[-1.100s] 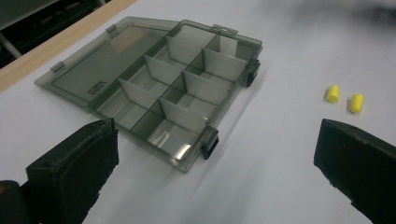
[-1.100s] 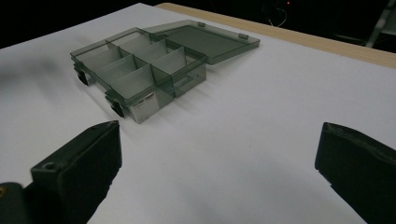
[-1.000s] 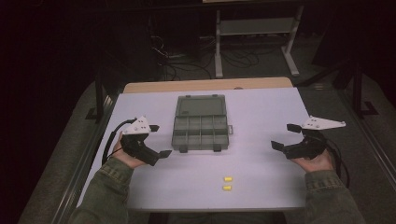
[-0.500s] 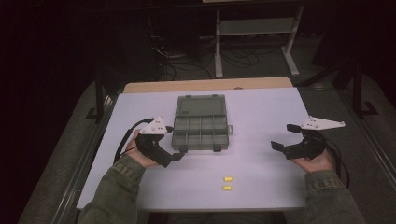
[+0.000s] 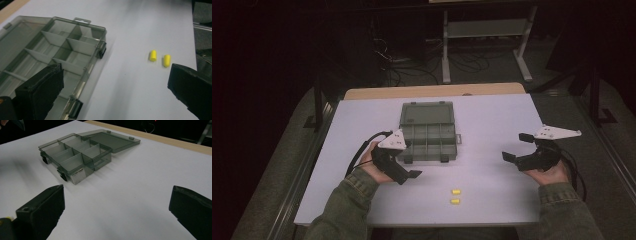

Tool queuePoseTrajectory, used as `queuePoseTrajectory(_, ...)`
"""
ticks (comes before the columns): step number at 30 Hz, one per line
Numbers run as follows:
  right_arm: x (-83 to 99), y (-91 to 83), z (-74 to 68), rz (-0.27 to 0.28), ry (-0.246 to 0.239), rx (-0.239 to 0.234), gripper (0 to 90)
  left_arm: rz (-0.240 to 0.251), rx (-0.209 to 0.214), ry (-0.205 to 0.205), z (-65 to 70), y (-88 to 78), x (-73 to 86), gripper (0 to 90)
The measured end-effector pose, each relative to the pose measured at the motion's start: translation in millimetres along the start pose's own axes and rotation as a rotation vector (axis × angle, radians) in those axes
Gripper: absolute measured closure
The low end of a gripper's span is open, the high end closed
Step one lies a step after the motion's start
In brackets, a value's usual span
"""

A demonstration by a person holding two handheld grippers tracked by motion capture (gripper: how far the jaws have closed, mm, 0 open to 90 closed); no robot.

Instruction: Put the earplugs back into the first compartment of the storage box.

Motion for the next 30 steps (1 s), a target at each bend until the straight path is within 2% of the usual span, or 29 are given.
queuePoseTrajectory(4, 0.3, 0.5, -1.4, -0.003, -0.002, -0.004, 0.0, -0.027, 0.026, 0.021, 7.8, 13.7, -0.4, 0.3)
queuePoseTrajectory(8, 0.5, 0.5, -1.2, -0.002, -0.003, -0.005, 0.0, -0.049, 0.036, 0.046, 12.2, 22.2, -1.4, 1.3)
queuePoseTrajectory(14, 0.8, 0.7, -2.0, -0.005, -0.006, -0.008, 0.0, -0.062, 0.06, 0.047, 15.5, 31.7, -4.2, 2.0)
queuePoseTrajectory(22, 1.4, 1.0, -2.4, -0.008, -0.007, -0.011, 0.0, -0.096, 0.097, 0.08, 28.0, 52.1, -8.1, 2.3)
queuePoseTrajectory(27, 1.7, 1.6, -2.8, -0.01, -0.01, -0.013, 0.0, -0.106, 0.132, 0.097, 36.0, 60.2, -10.2, 7.1)
queuePoseTrajectory(28, 1.7, 1.7, -2.8, -0.011, -0.011, -0.013, 0.0, -0.116, 0.157, 0.104, 40.2, 64.7, -10.7, 8.2)
queuePoseTrajectory(30, 1.8, 1.7, -3.0, -0.012, -0.011, -0.013, 0.0, -0.127, 0.179, 0.112, 43.9, 69.4, -10.9, 10.8)
Point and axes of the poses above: each handheld gripper's, and its own axes: y roughly forward along the jaws, x roughly out of its underside, z roughly to its right, the point moved 10 cm from there along y, roughly forward along the jaws, and after that the axes turned 3 degrees about x, right-handed, at the moved point
